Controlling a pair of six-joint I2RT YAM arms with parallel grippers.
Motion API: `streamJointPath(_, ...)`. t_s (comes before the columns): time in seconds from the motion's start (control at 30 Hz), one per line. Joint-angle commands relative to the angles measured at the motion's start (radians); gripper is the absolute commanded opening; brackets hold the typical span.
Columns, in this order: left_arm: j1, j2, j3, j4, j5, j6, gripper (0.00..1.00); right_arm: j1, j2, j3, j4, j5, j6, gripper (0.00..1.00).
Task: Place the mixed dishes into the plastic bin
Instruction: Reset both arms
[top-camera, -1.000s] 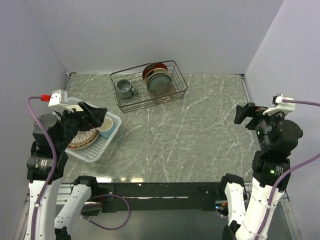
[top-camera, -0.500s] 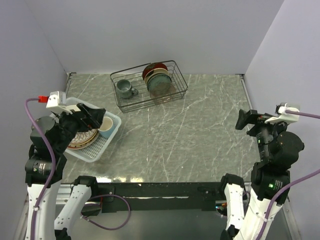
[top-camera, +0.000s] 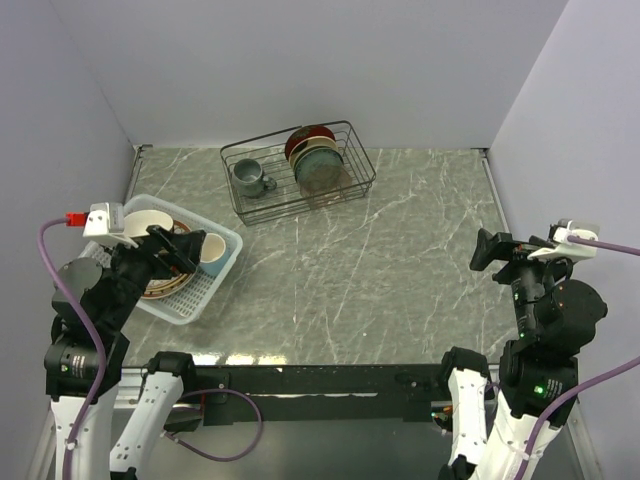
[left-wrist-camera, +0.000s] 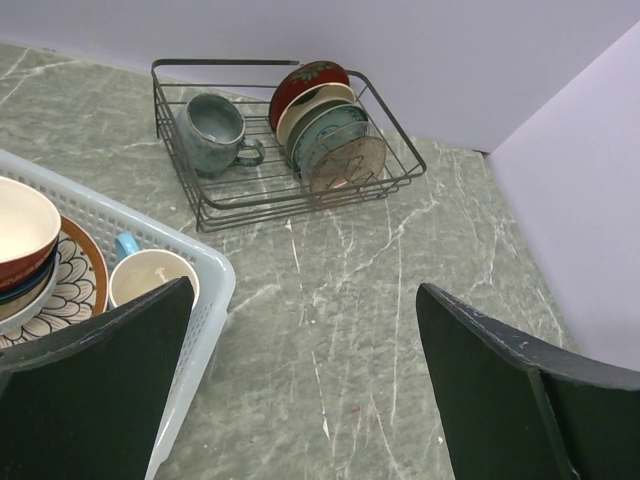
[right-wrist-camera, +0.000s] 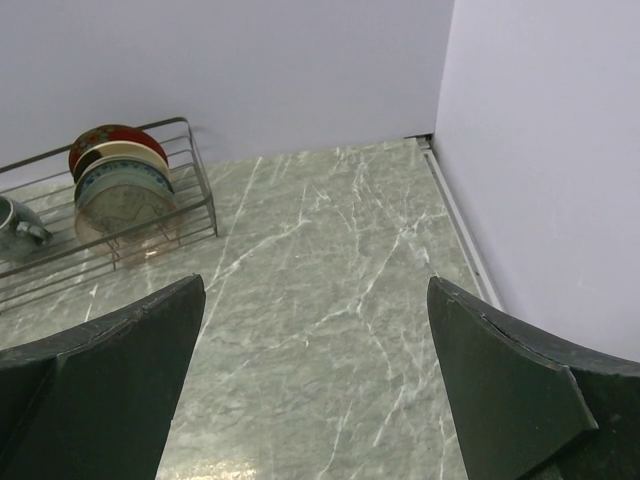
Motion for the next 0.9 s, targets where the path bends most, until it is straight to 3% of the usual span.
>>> streamJointPath(0.0, 0.003, -0.005, 0.014, -0.002, -0.023, 0.019, 0.99, -0.003, 0.001, 0.022, 0.003, 0.007, -0.005, 1.0)
streamJointPath(0.87, 0.003, 0.019, -0.045, 0.055, -0.017, 0.015, 0.99, -0.005, -0.009, -0.059, 0.038, 0.03, -0.016, 1.0)
